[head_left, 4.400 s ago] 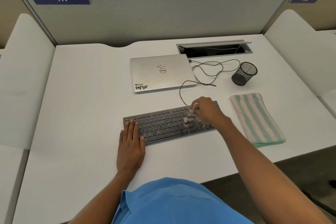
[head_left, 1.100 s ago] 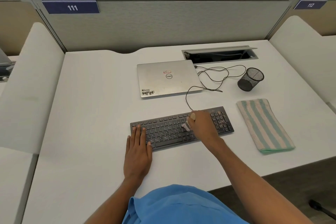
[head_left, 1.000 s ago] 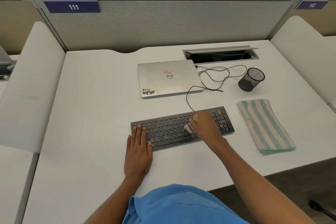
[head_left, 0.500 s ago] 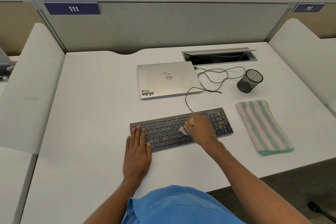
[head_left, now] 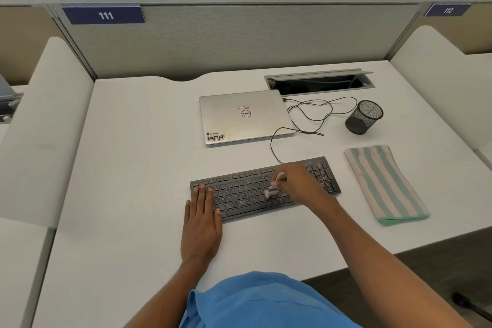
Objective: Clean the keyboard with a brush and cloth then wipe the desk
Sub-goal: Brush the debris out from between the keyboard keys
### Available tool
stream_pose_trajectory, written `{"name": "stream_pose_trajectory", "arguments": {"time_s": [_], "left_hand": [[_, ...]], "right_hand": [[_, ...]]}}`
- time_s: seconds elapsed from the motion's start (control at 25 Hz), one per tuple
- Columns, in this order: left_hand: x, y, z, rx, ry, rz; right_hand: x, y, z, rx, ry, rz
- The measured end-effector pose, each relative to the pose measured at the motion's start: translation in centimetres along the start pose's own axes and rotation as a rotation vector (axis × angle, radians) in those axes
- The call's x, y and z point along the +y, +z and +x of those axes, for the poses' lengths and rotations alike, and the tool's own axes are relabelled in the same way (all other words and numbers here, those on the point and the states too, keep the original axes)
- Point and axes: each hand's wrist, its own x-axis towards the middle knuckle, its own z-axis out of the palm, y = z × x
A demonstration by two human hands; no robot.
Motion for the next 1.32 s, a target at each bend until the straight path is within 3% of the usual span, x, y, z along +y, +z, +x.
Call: {"name": "stream_pose_trajectory", "arguments": {"time_s": [0.24, 0.36, 0.6, 0.76, 0.92, 1.16, 1.32], "left_hand": [[0.0, -0.1, -0.1, 0.006, 0.001, -0.001], [0.0, 0.0, -0.1, 0.004, 0.004, -0.001], [0.0, 0.0, -0.1, 0.006, 0.008, -0.003], [0.0, -0.1, -0.1, 0.007, 0.005, 0.002], [0.0, -0.1, 0.0, 0.006, 0.005, 0.009], [0.1, -0.1, 0.0, -0.006, 0.0, 0.014], [0.1, -0.1, 0.0, 0.009, 0.0, 0.007]], "right_hand": [[2.5, -3.2, -0.3, 0.12, 0.12, -0.044], [2.2, -3.1, 0.2, 0.155, 0.087, -0.036], [1.4, -1.6, 0.2, 0.037, -0.042, -0.037], [2.1, -3.1, -0.1, 0.093, 0.063, -0.073], [0.6, -3.1, 0.4, 0.134, -0.027, -0.158], [-3.0, 0.6, 1.2, -0.02, -0.132, -0.058], [-1.6, -0.5, 1.9, -0.01, -0.017, -0.053]]}}
